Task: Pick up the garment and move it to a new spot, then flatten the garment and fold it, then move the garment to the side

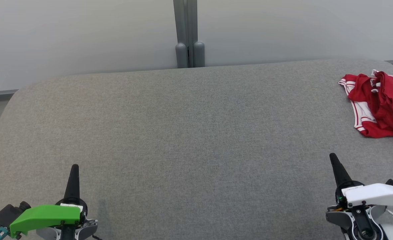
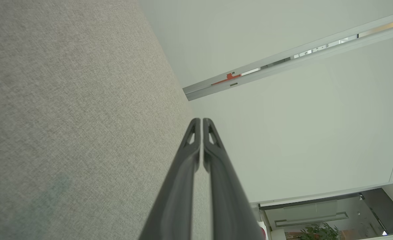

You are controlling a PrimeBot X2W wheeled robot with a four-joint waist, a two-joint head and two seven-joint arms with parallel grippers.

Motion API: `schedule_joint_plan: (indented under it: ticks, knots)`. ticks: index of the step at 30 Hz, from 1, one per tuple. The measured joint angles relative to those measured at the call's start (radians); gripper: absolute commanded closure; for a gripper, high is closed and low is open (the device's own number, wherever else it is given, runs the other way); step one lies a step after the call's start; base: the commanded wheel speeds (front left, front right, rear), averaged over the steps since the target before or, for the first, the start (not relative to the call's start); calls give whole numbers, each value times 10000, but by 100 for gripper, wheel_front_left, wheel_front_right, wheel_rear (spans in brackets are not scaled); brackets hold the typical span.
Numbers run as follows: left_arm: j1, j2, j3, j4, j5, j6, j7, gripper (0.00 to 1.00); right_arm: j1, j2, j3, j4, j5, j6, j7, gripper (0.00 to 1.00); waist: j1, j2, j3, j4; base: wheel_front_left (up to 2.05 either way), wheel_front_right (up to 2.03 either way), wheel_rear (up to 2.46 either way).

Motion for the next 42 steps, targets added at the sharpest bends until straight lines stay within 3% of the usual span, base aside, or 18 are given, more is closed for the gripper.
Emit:
schedule_joint_plan:
  ticks: [42]
  knots:
    - [-394, 21, 274, -71, -3404, -121, 882, 100, -461, 245, -376, 111, 3010, -2, 903, 100, 0, 0, 81, 15, 0, 0, 0]
